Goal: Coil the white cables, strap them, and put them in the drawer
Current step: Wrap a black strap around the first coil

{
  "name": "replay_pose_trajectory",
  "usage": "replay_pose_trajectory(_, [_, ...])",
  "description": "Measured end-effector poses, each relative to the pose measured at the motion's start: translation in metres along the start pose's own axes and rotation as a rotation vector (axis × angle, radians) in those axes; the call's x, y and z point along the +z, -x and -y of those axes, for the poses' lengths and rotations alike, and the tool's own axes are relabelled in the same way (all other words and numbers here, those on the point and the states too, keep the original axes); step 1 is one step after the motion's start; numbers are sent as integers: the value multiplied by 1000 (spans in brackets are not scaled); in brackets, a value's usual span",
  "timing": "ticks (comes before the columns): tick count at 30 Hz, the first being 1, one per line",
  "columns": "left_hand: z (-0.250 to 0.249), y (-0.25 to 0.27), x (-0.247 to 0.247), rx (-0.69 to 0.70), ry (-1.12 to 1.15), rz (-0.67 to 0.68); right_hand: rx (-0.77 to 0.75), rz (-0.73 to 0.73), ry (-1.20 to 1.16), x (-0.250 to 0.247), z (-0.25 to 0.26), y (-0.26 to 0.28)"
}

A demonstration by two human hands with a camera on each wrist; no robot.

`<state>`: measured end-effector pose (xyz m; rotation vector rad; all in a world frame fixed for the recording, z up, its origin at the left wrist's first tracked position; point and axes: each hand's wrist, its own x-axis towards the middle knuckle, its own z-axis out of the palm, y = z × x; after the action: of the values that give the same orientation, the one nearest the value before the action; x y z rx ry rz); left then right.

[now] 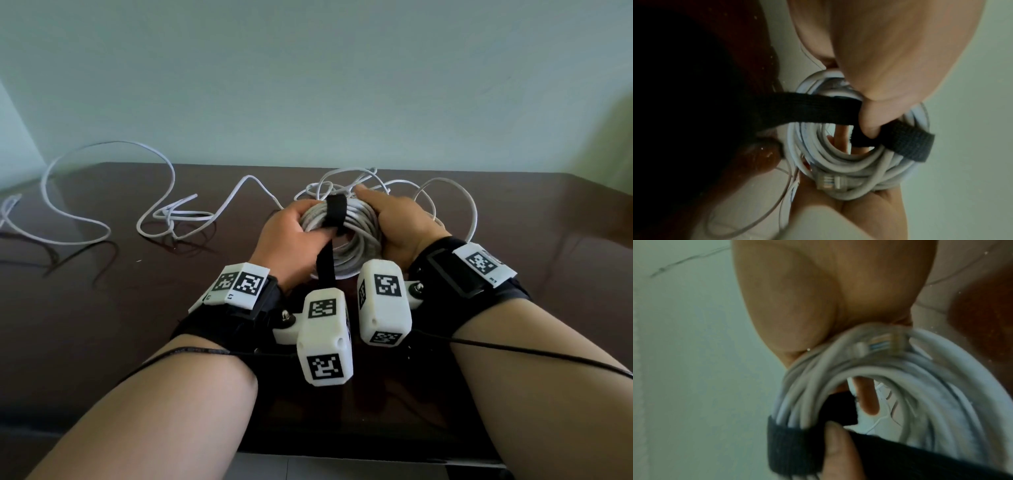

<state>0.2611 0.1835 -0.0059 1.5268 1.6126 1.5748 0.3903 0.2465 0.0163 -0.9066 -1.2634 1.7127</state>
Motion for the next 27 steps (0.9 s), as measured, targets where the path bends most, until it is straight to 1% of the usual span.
replay_pose_trajectory(1, [0, 0, 0, -40, 32, -22, -78, -55, 117, 1, -1, -2])
replay_pose_trajectory(3, [0, -1, 0, -111, 87, -76, -281, -189, 434, 5, 1, -1])
replay_pose_trajectory(4, [0, -2, -1, -142, 116, -100, -387, -249, 511, 6, 1, 1])
replay_pose_trajectory(6, [1, -4, -4, -204, 153, -127, -499, -284, 520, 5, 0, 2])
replay_pose_trajectory(7, [2, -4, -6, -233, 176, -133, -522, -257, 531, 5, 0, 2])
replay_pose_trajectory(9, [1, -4, -8, -276, 232, -153, -515, -169, 588, 7, -3, 4])
replay_pose_trajectory(11, [0, -3, -9, -315, 278, -177, -513, -136, 609, 9, -4, 5])
replay_pose_trajectory(13, [-2, -2, -9, -346, 328, -203, -521, -121, 557, 10, -2, 7])
replay_pose_trajectory(15, [-2, -3, -9, -353, 375, -226, -509, -50, 541, 12, -2, 9])
replay_pose_trajectory(17, [-2, -3, -8, -348, 365, -231, -474, 33, 679, 15, -4, 12])
replay_pose_trajectory(18, [-2, -4, -8, -344, 349, -230, -468, 51, 771, 16, -5, 12])
replay_pose_trajectory(20, [-2, -3, -8, -351, 345, -215, -495, 36, 899, 19, -6, 10])
replay_pose_trajectory(22, [-3, -2, -8, -367, 386, -206, -515, 24, 991, 23, -5, 9])
replay_pose_trajectory(25, [-4, 0, -8, -382, 415, -209, -507, 45, 1158, 26, -4, 9])
replay_pose_trajectory(27, [-6, 0, -8, -379, 412, -204, -497, 42, 1224, 27, -3, 8])
